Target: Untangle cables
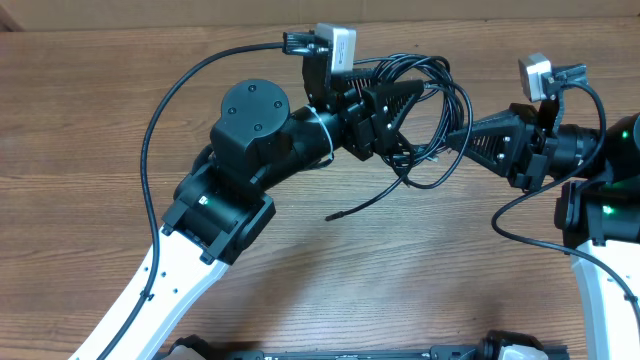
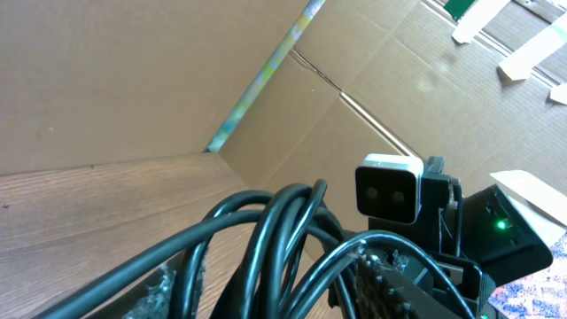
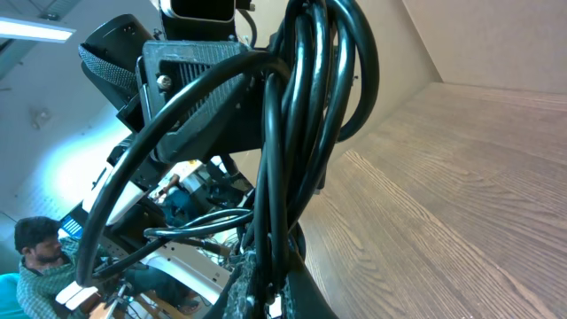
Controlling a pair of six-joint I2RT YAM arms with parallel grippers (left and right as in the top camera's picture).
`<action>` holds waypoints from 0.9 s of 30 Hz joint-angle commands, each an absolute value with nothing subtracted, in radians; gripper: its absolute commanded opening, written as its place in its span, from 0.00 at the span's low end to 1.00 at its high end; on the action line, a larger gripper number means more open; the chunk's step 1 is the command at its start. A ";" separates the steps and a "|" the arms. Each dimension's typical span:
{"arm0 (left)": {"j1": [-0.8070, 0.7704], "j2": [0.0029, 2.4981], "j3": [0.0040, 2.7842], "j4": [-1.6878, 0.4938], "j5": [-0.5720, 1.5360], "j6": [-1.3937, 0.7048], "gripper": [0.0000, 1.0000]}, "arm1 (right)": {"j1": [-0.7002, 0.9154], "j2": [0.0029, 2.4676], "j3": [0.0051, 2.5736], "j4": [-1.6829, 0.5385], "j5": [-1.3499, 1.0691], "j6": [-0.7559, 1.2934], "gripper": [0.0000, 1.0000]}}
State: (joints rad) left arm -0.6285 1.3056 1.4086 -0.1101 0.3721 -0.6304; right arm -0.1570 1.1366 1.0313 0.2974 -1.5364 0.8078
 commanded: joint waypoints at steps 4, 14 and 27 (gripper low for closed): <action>-0.627 1.302 1.417 -0.097 0.332 -0.616 0.33 | -0.157 1.134 1.040 0.300 -1.569 0.810 0.04; -0.620 1.301 1.417 -0.102 0.329 -0.580 0.04 | -0.157 1.134 1.040 0.300 -1.569 0.810 0.04; -0.453 1.219 1.417 -0.094 0.333 -0.610 0.04 | -0.158 1.134 1.040 0.301 -1.569 0.809 0.04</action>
State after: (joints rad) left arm -0.5255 1.2816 1.4067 -0.1074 0.3927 -0.6006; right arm -0.1539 1.1366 1.0313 0.2962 -1.5326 0.8108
